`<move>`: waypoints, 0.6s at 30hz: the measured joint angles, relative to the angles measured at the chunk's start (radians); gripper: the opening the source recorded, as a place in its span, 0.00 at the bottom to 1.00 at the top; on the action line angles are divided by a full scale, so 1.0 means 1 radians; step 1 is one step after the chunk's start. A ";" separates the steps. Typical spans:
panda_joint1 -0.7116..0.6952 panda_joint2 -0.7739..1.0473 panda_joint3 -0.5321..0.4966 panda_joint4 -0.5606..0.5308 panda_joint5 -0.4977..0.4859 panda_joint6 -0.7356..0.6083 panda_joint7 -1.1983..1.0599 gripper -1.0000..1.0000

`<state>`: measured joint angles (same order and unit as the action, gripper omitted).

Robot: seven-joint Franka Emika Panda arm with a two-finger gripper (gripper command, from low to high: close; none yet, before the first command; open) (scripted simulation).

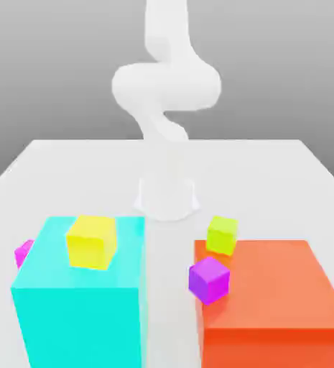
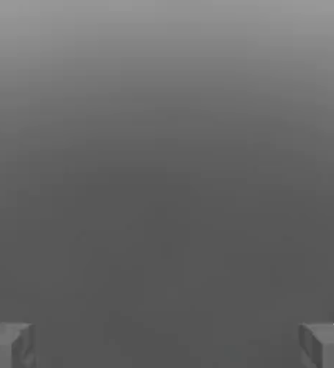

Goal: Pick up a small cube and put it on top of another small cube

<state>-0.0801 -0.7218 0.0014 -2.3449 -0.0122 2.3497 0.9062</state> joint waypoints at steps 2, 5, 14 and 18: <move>-0.067 0.066 -0.001 -0.038 -0.010 0.042 0.090 0.50; -0.161 0.161 -0.004 -0.092 -0.024 0.102 0.217 0.50; -0.413 0.440 -0.052 -0.252 -0.062 0.278 0.591 0.50; -0.502 0.563 -0.096 -0.323 -0.062 0.357 0.746 0.50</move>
<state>-0.5823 -0.1584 -0.0944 -2.6677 -0.0741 2.7070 1.6519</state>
